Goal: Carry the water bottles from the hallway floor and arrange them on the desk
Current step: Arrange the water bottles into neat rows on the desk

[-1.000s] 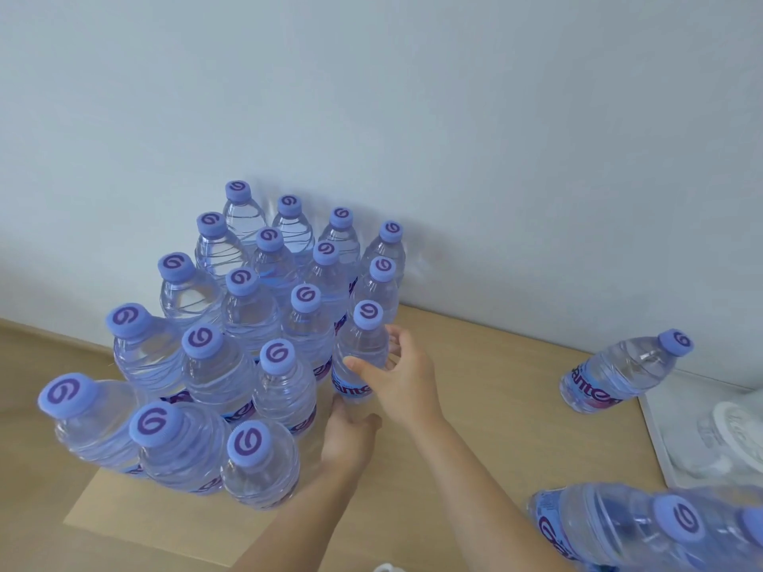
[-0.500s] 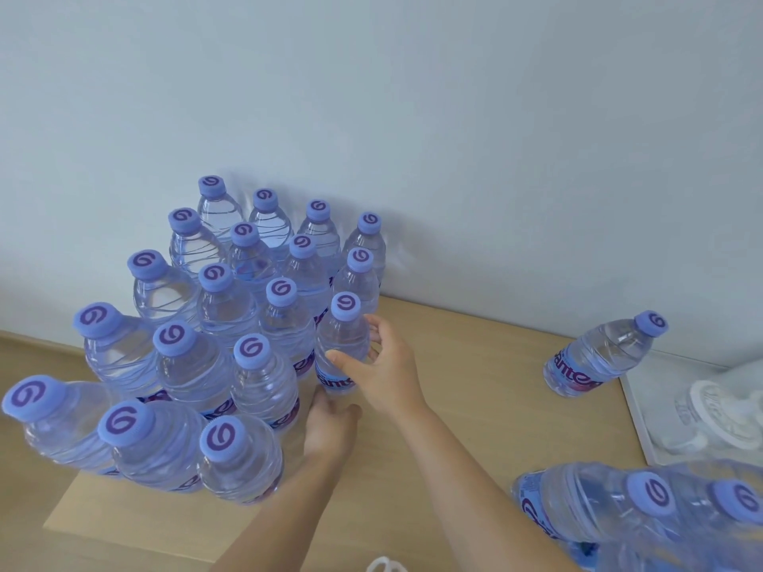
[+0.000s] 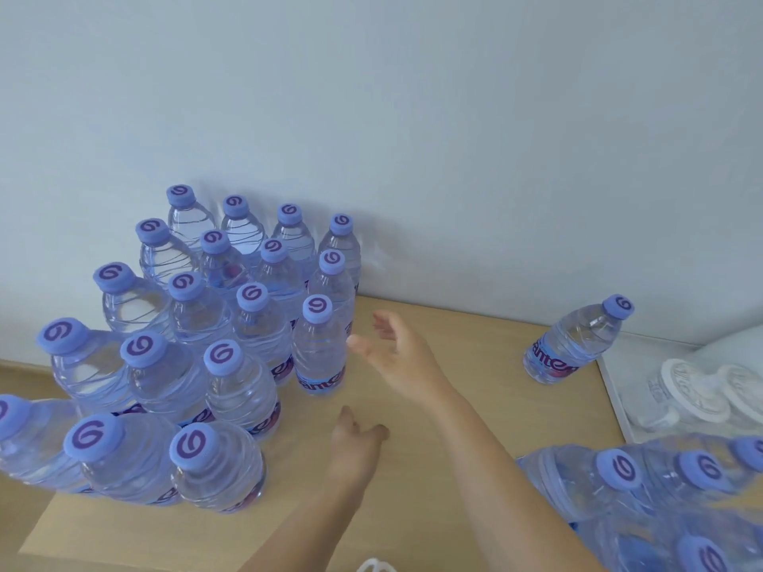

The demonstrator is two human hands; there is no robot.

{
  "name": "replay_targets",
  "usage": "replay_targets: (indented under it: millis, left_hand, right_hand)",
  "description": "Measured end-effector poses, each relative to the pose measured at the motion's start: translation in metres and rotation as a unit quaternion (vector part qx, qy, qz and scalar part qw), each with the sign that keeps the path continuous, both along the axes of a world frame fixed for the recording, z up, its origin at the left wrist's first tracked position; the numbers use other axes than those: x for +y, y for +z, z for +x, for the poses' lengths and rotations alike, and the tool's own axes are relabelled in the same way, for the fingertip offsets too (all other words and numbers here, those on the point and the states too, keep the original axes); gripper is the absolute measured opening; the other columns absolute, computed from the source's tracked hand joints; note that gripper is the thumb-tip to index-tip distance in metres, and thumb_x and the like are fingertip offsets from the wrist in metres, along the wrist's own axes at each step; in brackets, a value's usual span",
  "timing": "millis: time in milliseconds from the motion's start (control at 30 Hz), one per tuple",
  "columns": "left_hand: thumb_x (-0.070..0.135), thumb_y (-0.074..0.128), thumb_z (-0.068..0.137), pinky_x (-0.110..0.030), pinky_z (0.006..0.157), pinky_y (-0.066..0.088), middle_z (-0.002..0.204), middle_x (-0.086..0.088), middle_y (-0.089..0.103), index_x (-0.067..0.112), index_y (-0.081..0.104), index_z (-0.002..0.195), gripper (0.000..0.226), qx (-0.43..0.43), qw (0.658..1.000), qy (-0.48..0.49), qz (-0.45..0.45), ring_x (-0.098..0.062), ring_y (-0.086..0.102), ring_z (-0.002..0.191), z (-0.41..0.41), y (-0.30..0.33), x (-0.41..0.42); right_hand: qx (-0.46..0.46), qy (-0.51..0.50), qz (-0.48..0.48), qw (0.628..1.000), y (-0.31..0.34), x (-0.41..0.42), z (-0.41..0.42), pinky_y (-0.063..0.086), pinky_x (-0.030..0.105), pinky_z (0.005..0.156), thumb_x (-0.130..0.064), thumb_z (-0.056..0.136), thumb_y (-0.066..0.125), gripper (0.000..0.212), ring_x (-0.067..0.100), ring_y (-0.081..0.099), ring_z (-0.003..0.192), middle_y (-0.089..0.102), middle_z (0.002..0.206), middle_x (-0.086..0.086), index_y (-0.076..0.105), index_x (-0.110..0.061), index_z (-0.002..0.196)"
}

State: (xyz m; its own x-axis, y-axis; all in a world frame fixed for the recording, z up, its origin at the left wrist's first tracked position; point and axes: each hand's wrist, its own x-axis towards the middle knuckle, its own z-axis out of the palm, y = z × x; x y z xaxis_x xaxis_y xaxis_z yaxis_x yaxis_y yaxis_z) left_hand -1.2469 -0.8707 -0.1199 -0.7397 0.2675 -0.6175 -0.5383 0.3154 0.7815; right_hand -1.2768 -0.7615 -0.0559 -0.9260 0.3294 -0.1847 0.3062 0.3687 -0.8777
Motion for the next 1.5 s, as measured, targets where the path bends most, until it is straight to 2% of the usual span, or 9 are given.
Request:
replay_targets:
  millis: [167,300,433,533,733,933,1300,1433,1500]
  left_hand:
    - [0.006,0.056,0.087,-0.028,0.105,0.029,0.151,-0.008,0.030,0.005,0.024,0.147,0.069,0.039,0.995,-0.091,0.032,-0.017,0.032,0.138,0.004,0.011,0.043]
    - [0.011,0.057,0.086,-0.023,0.098,0.030,0.149,-0.007,0.034,0.005,0.029,0.145,0.065,0.071,0.980,-0.179,0.045,-0.017,0.035,0.134,0.006,0.029,0.084]
    - [0.016,0.058,0.087,-0.020,0.085,0.028,0.123,0.000,0.043,0.004,0.036,0.139,0.058,0.071,0.967,-0.241,0.047,-0.014,0.041,0.111,0.008,0.036,0.117]
    - [0.017,0.059,0.087,-0.021,0.088,0.029,0.133,-0.003,0.044,0.007,0.034,0.142,0.062,0.073,0.961,-0.263,0.044,-0.015,0.042,0.122,0.010,0.036,0.129]
    - [0.015,0.059,0.087,-0.020,0.090,0.030,0.147,-0.004,0.038,0.008,0.031,0.144,0.064,0.067,0.966,-0.246,0.049,-0.014,0.040,0.130,0.004,0.031,0.121]
    - [0.009,0.060,0.085,-0.021,0.089,0.034,0.145,-0.005,0.040,0.008,0.032,0.144,0.065,0.078,0.969,-0.228,0.045,-0.015,0.045,0.126,-0.006,0.022,0.111]
    - [0.013,0.080,0.067,-0.022,0.092,0.035,0.150,0.005,0.031,0.019,0.023,0.148,0.099,0.184,0.962,-0.202,0.018,-0.012,0.035,0.134,-0.030,0.022,0.075]
    - [0.010,0.087,0.056,-0.010,0.076,0.044,0.111,0.023,0.064,0.025,0.051,0.122,0.077,0.193,0.964,-0.138,0.119,0.007,0.059,0.098,-0.024,0.030,0.037]
    - [0.013,0.084,0.048,-0.012,0.060,0.048,0.085,0.013,0.072,0.019,0.060,0.105,0.062,0.170,0.969,-0.107,0.143,0.002,0.065,0.073,-0.018,0.034,0.017]
  right_hand:
    - [0.109,-0.341,0.065,0.932,0.043,0.081,0.018,0.035,0.022,0.085,-0.031,0.083,0.066,0.049,0.013,0.051,0.111,0.053,0.118,-0.002,0.049,-0.011,0.125]
    - [0.108,-0.579,0.132,0.797,0.056,0.138,0.040,0.039,0.041,0.096,-0.021,0.077,0.068,0.070,0.031,0.040,0.119,0.042,0.131,0.013,0.036,-0.005,0.137]
    - [0.040,-0.658,0.045,0.751,0.051,0.165,0.043,0.038,0.047,0.098,-0.022,0.078,0.069,0.083,0.032,0.031,0.129,0.027,0.145,0.011,0.021,-0.012,0.145]
    - [0.017,-0.649,0.003,0.761,0.046,0.180,0.040,0.037,0.047,0.099,-0.022,0.081,0.067,0.082,0.030,0.026,0.136,0.023,0.151,0.007,0.018,-0.012,0.147]
    - [0.021,-0.648,-0.004,0.761,0.041,0.189,0.042,0.041,0.040,0.079,-0.018,0.090,0.055,0.030,0.028,0.048,0.112,0.056,0.119,0.007,0.047,-0.010,0.118]
    - [-0.047,-0.505,0.148,0.849,0.040,0.172,0.045,0.042,0.039,0.088,-0.029,0.092,0.053,0.024,0.028,0.054,0.101,0.059,0.105,0.005,0.048,-0.012,0.107]
    - [0.008,-0.249,0.152,0.957,0.078,0.094,0.034,0.044,0.037,0.074,-0.038,0.084,0.061,0.029,0.022,0.052,0.079,0.053,0.081,-0.002,0.049,-0.012,0.088]
    - [0.082,-0.215,0.109,0.967,0.094,0.068,0.037,0.035,0.022,0.057,-0.042,0.075,0.069,0.043,0.010,0.040,0.060,0.044,0.065,-0.007,0.048,-0.005,0.075]
    - [0.119,-0.200,0.071,0.970,0.102,0.057,0.036,0.033,0.018,0.052,-0.044,0.072,0.072,0.048,0.007,0.038,0.057,0.042,0.063,-0.007,0.049,-0.002,0.073]
